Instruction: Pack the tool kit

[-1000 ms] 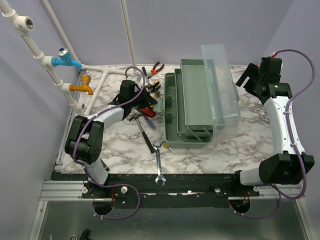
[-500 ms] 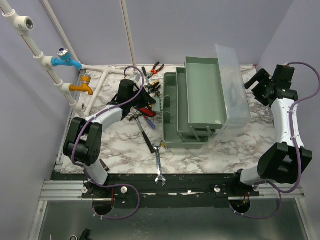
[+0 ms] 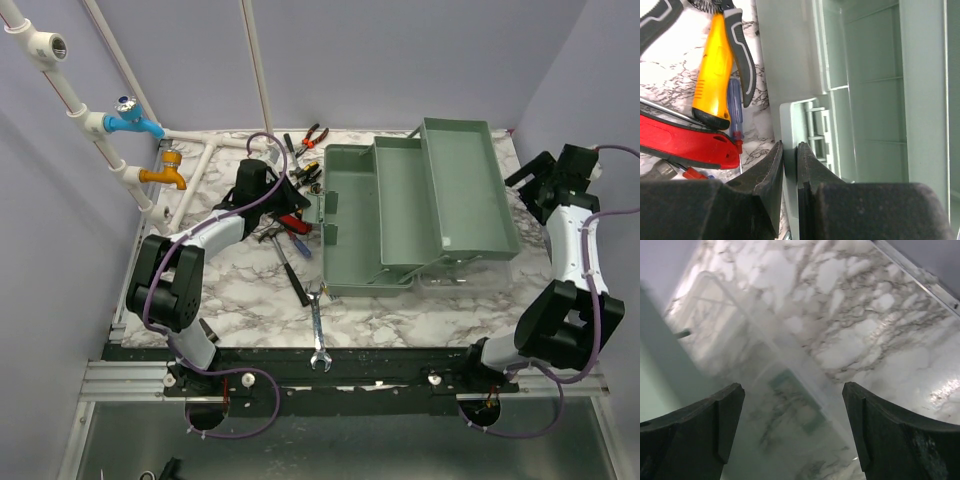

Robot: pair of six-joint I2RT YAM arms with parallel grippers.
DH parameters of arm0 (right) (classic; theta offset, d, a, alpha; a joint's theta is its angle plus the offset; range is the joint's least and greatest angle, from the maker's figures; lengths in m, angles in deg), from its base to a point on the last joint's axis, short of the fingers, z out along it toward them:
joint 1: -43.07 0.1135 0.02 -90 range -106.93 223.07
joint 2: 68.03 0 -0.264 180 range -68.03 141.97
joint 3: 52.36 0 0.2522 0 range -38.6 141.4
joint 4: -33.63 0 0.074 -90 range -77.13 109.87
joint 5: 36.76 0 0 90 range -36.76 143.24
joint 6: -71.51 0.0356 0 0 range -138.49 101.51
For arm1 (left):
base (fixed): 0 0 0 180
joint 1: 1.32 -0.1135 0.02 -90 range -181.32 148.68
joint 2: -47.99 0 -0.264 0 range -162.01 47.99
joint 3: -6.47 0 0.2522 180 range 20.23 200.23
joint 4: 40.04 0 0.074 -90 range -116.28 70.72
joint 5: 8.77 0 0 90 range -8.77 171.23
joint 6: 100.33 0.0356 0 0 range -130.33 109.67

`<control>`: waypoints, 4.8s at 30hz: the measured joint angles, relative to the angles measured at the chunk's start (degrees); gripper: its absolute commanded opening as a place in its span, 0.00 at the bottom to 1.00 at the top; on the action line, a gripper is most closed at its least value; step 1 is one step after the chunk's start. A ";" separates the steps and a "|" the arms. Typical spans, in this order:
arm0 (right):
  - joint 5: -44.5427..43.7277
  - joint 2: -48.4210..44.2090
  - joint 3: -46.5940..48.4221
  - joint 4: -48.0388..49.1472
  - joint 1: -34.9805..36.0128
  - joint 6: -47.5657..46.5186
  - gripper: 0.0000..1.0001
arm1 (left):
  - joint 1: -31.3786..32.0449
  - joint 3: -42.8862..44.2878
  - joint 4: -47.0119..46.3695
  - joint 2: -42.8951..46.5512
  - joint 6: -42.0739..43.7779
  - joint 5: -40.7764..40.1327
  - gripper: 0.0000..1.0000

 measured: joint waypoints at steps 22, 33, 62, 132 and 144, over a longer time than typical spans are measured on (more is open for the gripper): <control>3.69 -3.67 12.61 -2.05 0.13 -4.81 0.94 | 0.24 -3.50 -4.94 0.96 -2.91 -0.72 0.20; 16.26 -7.10 14.78 -5.27 5.64 -6.95 0.94 | 10.73 -3.80 -6.93 0.35 -8.24 -5.55 0.23; 15.43 -2.29 5.55 -2.36 51.56 -5.92 0.81 | 9.81 -6.78 25.42 24.55 2.73 -36.85 0.97; -13.62 38.38 22.32 -2.21 72.85 -10.14 0.03 | 5.68 -52.24 8.20 78.86 5.42 -37.46 0.84; -15.98 12.81 13.42 -3.61 73.05 -9.84 0.03 | 5.68 -52.24 6.62 79.78 6.88 -34.53 0.83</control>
